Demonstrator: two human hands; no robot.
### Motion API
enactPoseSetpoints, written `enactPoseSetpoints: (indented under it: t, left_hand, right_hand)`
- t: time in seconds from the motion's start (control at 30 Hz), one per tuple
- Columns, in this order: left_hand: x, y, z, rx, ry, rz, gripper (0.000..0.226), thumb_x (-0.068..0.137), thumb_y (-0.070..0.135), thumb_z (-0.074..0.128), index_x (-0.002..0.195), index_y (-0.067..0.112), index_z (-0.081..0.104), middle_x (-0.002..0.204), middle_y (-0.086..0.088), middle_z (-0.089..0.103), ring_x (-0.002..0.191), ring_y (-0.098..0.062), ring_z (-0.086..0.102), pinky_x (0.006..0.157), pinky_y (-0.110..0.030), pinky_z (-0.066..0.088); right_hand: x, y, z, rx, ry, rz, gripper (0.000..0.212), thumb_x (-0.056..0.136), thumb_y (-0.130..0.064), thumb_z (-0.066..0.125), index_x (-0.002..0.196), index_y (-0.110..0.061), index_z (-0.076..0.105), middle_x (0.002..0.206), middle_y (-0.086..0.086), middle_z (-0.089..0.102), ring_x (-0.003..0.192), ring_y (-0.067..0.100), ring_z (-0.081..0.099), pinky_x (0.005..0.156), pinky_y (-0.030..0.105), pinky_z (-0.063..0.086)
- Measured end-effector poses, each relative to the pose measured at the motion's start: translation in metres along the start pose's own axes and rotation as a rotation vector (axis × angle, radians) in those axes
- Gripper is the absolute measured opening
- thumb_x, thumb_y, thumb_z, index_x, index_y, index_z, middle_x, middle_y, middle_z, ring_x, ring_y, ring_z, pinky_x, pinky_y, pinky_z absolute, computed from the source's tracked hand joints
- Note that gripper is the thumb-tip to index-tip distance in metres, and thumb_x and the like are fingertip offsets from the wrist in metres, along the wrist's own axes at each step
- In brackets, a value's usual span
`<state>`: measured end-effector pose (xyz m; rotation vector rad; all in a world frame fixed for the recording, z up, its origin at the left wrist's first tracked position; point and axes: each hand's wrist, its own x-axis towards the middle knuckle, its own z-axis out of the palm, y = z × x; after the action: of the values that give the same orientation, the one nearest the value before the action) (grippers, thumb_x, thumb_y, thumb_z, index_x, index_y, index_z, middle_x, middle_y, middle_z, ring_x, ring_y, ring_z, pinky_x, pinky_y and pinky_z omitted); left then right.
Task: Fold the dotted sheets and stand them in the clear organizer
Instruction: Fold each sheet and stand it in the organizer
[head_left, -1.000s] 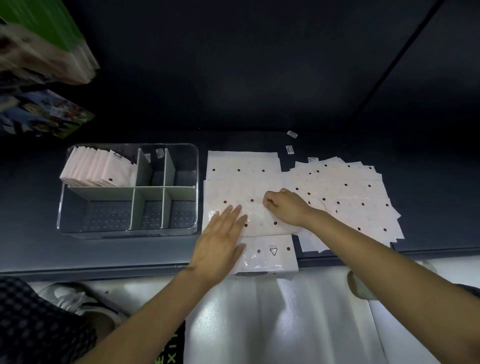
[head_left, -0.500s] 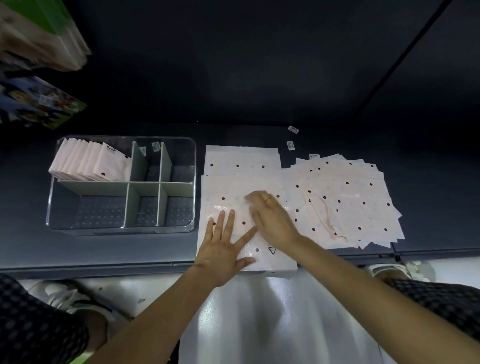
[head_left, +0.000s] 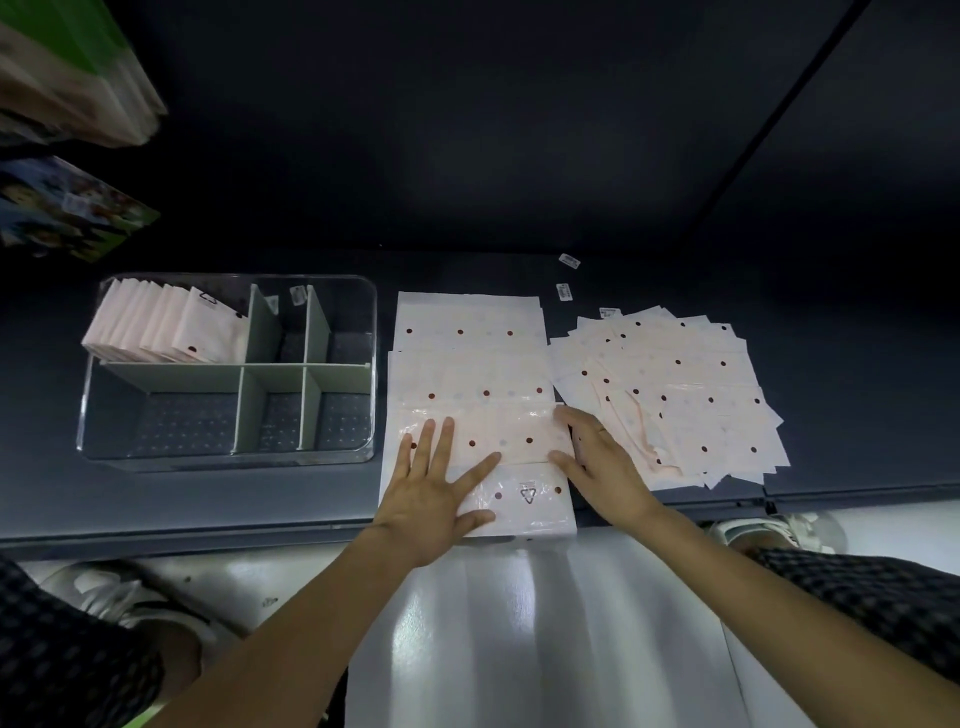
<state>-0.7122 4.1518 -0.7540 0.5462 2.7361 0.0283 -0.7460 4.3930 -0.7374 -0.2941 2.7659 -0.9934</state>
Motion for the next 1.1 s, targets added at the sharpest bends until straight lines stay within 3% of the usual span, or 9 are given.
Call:
enactPoseSetpoints:
  t: [0.1,0.2,0.3,0.5,0.63,0.77,0.87,0.93,1.1]
  left_hand:
    - [0.001,0.002,-0.003,-0.011,-0.010,-0.003,0.065,0.087,0.072,0.010,0.135,0.048,-0.027,0.151,-0.017,-0.031,0.137,-0.037,-0.033,0.114,-0.052,-0.015]
    - [0.001,0.003,-0.007,-0.024,-0.034,-0.009,0.066,0.088,0.071,0.012,0.143,0.048,-0.016,0.152,-0.017,-0.029,0.138,-0.037,-0.030,0.115,-0.052,-0.013]
    - [0.001,0.005,-0.012,-0.052,-0.060,-0.029,0.064,0.089,0.070,0.015,0.145,0.048,-0.006,0.154,-0.016,-0.027,0.139,-0.036,-0.029,0.115,-0.052,-0.013]
    - [-0.003,0.011,-0.020,-0.164,0.048,-0.120,0.056,0.091,0.064,0.034,0.143,0.042,0.027,0.159,-0.007,-0.006,0.144,-0.028,-0.016,0.113,-0.049,-0.014]
    - [-0.011,0.019,-0.021,-0.245,0.207,-0.132,0.047,0.090,0.056,0.048,0.131,0.034,0.051,0.143,-0.001,0.034,0.133,-0.023,0.025,0.106,-0.033,0.016]
    - [-0.015,0.025,-0.021,-0.379,0.264,-0.123,0.025,0.093,0.025,0.051,0.115,0.025,0.064,0.115,0.001,0.053,0.108,-0.022,0.044,0.083,-0.026,0.032]
    - [-0.016,0.023,-0.020,-0.509,0.264,-0.152,0.031,0.092,0.012,0.050,0.118,0.023,0.066,0.108,-0.002,0.057,0.103,-0.022,0.045,0.077,-0.022,0.034]
    - [-0.015,0.021,-0.019,-0.609,0.269,-0.187,0.032,0.092,0.010,0.052,0.116,0.026,0.068,0.105,-0.001,0.059,0.100,-0.020,0.044,0.076,-0.021,0.036]
    - [-0.005,0.020,-0.024,-0.810,0.221,-0.346,0.029,0.091,0.009,0.052,0.105,0.024,0.072,0.101,-0.002,0.062,0.101,-0.021,0.044,0.079,-0.030,0.042]
  right_hand:
    - [-0.002,0.009,-0.006,-0.249,-0.041,-0.177,0.038,0.089,-0.016,0.063,0.123,-0.005,0.052,0.138,0.005,0.047,0.126,0.020,0.044,0.098,0.019,0.037]
    - [0.002,0.006,-0.013,-0.474,0.018,-0.360,0.033,0.072,0.000,0.076,0.102,-0.001,0.064,0.115,0.011,0.064,0.103,0.025,0.064,0.071,0.030,0.057]
    - [0.011,0.005,-0.021,-0.637,0.051,-0.525,0.041,0.049,0.008,0.082,0.087,-0.003,0.070,0.089,0.008,0.070,0.082,0.022,0.069,0.053,0.028,0.056]
    - [0.004,-0.025,-0.036,-0.512,0.044,-0.661,0.017,0.063,-0.002,0.080,0.075,-0.006,0.068,0.082,0.004,0.070,0.077,0.023,0.068,0.068,0.029,0.055]
    - [-0.017,-0.059,-0.022,-0.380,0.005,-0.690,0.005,0.074,-0.010,0.072,0.074,-0.007,0.068,0.071,0.001,0.067,0.067,0.021,0.065,0.068,0.025,0.052]
    - [-0.027,-0.087,-0.009,-0.280,-0.069,-0.576,0.014,0.087,-0.021,0.060,0.089,-0.009,0.069,0.077,0.001,0.070,0.074,0.022,0.066,0.076,0.028,0.052]
    - [-0.023,-0.087,-0.015,-0.139,-0.317,-0.293,0.038,0.089,-0.046,0.056,0.122,-0.026,0.055,0.114,-0.012,0.065,0.105,0.006,0.056,0.092,0.019,0.037]
    - [-0.018,-0.078,-0.024,0.021,-0.513,-0.122,0.050,0.085,-0.056,0.056,0.130,-0.041,0.041,0.125,-0.020,0.057,0.116,-0.002,0.049,0.097,0.017,0.035]
    - [-0.002,-0.049,-0.028,0.275,-0.510,0.124,0.053,0.080,-0.043,0.070,0.126,-0.044,0.043,0.115,-0.022,0.059,0.113,0.001,0.053,0.093,0.013,0.038]
